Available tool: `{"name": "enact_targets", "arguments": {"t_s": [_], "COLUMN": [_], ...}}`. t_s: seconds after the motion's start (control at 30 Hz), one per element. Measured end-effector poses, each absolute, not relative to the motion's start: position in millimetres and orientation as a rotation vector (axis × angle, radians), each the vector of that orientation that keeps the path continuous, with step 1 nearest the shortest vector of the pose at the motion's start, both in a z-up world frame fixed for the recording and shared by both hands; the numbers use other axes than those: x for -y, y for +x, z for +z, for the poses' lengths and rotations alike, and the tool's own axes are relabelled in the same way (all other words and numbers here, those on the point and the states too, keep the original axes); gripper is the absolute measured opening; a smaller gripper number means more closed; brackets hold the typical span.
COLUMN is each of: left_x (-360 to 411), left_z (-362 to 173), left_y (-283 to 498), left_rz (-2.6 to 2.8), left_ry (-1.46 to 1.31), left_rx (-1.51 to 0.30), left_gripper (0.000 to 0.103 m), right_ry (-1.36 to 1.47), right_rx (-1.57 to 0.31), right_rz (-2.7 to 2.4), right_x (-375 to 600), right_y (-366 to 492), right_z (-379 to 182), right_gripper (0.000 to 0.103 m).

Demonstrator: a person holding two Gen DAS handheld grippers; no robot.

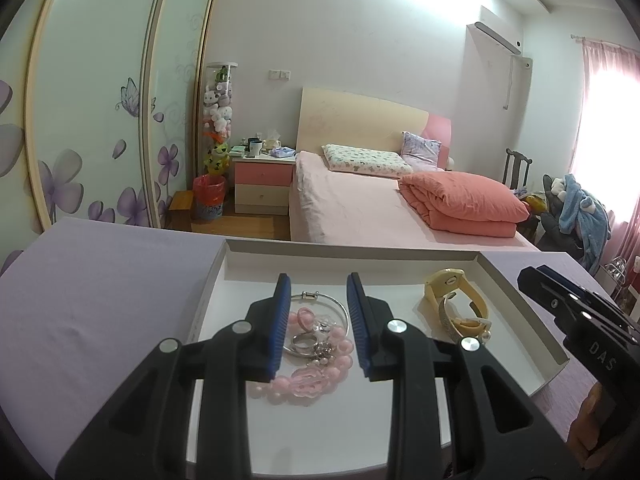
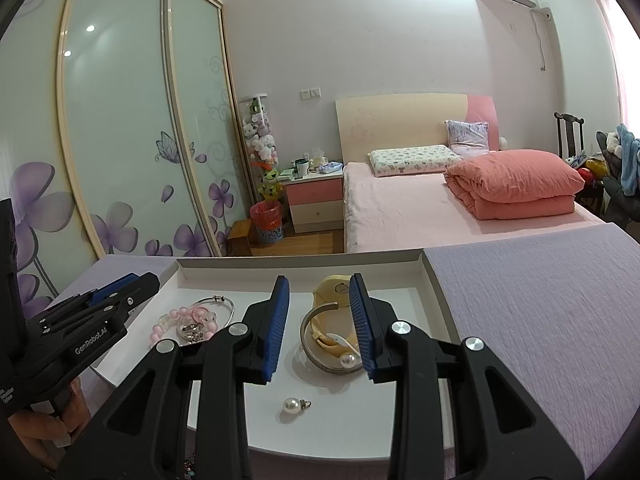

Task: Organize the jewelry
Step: 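Open the right gripper to drop the earring while the left gripper releases the ring, then grasp the pearl bracelet with the right gripper while the left gripper grasps the red bead necklace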

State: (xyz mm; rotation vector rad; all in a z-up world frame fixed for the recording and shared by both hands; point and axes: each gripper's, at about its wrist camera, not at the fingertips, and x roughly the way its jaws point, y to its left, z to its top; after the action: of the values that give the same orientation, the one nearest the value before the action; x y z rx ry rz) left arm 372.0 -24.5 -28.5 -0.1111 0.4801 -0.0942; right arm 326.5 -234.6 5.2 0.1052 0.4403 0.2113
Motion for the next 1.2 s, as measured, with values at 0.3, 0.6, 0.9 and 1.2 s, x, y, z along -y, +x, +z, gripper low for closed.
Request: {"name": "enact_targets", "arguments": {"t_s": [0.3, 0.6, 0.9, 1.2], "left_x": [17, -3, -12, -9], "left_z": [-22, -12, -23, -29], "left_y": [367, 310, 252, 238], "left_rz": [-0.085, -0.094, -0.107, -0.112], "left_ry": [-0.128, -0.127, -0.125, -0.134], "left_rx": [-0.49, -0.49, -0.548, -0.582], "left_gripper": [0.03, 0.032, 0.037, 0.037], "right_ry": [0.113, 0.076, 0.098, 0.072], "right_rx": [-0.444, -0.503, -0.692, -0.835], "right_rz": [0.203, 0.2, 0.149, 0.097], "right_x": [241, 256, 282, 271], "right_y": [317, 269, 231, 247], "right_z": [7, 2, -23, -36], "right_gripper": [0.033, 0.033, 0.033, 0.033]}}
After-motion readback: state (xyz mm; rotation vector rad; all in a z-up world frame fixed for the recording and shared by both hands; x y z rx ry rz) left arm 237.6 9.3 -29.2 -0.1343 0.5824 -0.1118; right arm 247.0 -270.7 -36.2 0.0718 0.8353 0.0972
